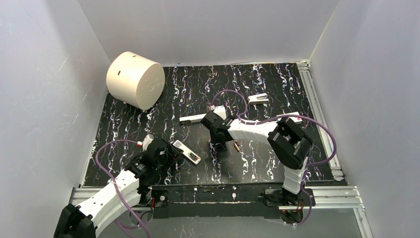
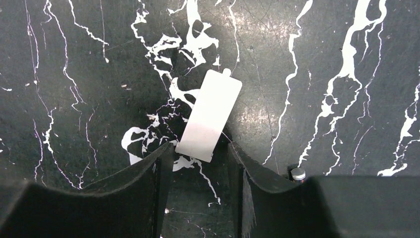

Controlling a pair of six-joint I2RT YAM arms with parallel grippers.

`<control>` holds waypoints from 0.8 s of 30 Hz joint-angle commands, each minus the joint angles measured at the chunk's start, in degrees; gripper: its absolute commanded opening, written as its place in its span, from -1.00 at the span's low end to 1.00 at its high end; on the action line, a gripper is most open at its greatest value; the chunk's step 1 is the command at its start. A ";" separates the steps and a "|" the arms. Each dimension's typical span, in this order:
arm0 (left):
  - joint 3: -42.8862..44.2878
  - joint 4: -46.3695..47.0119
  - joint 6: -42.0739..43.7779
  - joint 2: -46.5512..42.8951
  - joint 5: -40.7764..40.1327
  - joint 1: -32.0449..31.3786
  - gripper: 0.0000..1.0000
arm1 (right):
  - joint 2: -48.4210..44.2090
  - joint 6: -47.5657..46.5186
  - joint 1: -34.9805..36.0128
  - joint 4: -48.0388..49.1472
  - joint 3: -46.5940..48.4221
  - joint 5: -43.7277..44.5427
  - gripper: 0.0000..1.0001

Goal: Load the batteries into the remote control
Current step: Place the remote control at the center of the board, then pick up the battery cover at the center of the board.

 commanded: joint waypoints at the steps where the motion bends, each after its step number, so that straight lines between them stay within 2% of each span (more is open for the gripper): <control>1: 3.61 -7.90 6.84 -1.47 -1.73 -0.21 0.25 | 2.46 1.77 -1.76 -2.92 -1.31 -3.78 0.06; 6: 10.27 -8.67 16.94 0.17 0.04 -0.21 0.33 | 3.86 2.27 -2.48 -2.93 -1.16 -5.44 -0.01; 13: 18.06 -5.56 27.05 5.62 6.64 -0.21 0.39 | 3.79 2.72 -3.81 -1.66 -3.63 -8.10 -0.25; 17: 22.16 -1.96 29.48 13.97 15.14 -0.11 0.32 | 2.70 -0.27 -3.81 -0.55 -4.12 -7.12 -0.38; 21: 25.25 1.27 29.85 22.63 22.99 -0.03 0.19 | -1.46 -6.44 -3.80 2.86 -6.82 -6.76 -0.39; 24: 25.93 4.10 29.36 26.47 25.71 0.12 0.18 | -5.89 -10.05 -3.76 5.68 -9.94 -7.49 -0.39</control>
